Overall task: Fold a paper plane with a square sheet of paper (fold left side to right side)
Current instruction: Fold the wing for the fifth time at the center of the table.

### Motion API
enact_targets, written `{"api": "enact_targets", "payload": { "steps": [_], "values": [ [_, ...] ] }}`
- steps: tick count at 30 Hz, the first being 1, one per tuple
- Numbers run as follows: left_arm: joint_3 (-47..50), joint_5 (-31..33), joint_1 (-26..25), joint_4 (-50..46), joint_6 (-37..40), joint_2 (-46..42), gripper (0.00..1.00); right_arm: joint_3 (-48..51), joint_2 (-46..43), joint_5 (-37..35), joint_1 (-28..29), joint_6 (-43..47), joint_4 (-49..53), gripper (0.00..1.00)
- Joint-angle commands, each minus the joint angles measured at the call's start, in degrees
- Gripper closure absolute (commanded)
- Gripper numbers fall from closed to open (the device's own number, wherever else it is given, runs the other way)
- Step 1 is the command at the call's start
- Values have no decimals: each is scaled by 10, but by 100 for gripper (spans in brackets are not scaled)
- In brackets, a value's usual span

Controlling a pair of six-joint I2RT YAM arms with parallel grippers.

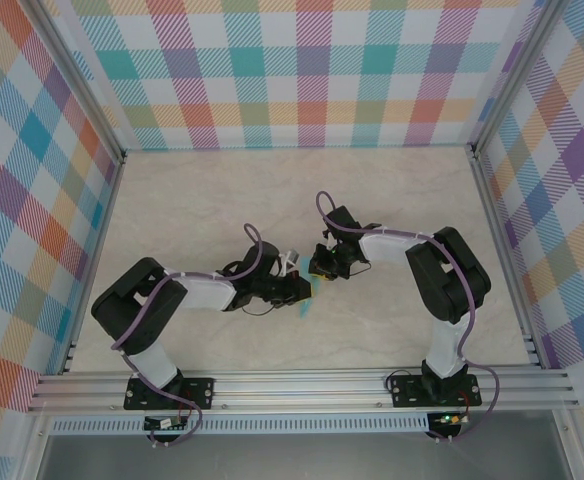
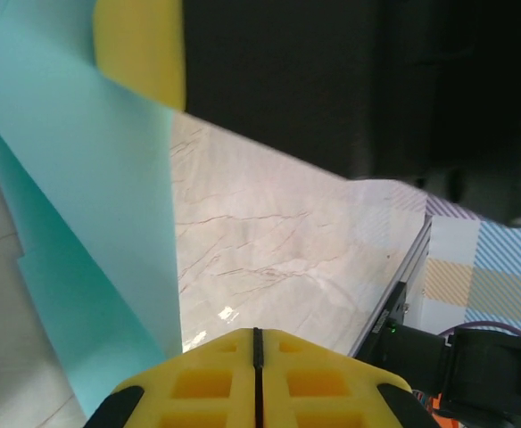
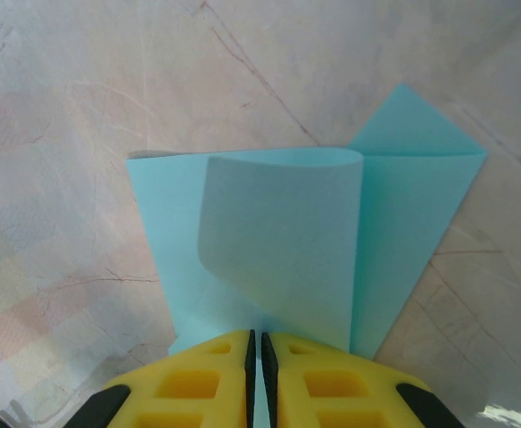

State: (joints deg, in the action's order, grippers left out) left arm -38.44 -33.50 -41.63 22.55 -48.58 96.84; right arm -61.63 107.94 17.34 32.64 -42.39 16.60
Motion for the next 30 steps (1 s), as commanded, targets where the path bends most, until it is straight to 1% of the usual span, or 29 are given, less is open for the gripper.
{"api": "enact_targets", "payload": {
  "steps": [1,5,8,13,21,26,30],
  "values": [
    [-15,7,-6,-5,9,5,92,19,13,-36,1,9,49,85],
    [-8,28,-6,-30,14,11,94,19,12,-37,1,10,51,85],
    [4,39,-6,-30,8,20,94,19,10,-40,2,12,54,85],
    [16,36,-7,-18,1,26,95,18,9,-42,2,13,55,85],
    [24,39,-9,-26,1,32,95,18,5,-43,1,15,54,85],
    [28,50,-12,-41,0,42,98,20,-13,-43,2,24,40,85],
    [29,69,-15,-65,1,44,100,29,-47,-37,1,34,17,86]
  ]
}}
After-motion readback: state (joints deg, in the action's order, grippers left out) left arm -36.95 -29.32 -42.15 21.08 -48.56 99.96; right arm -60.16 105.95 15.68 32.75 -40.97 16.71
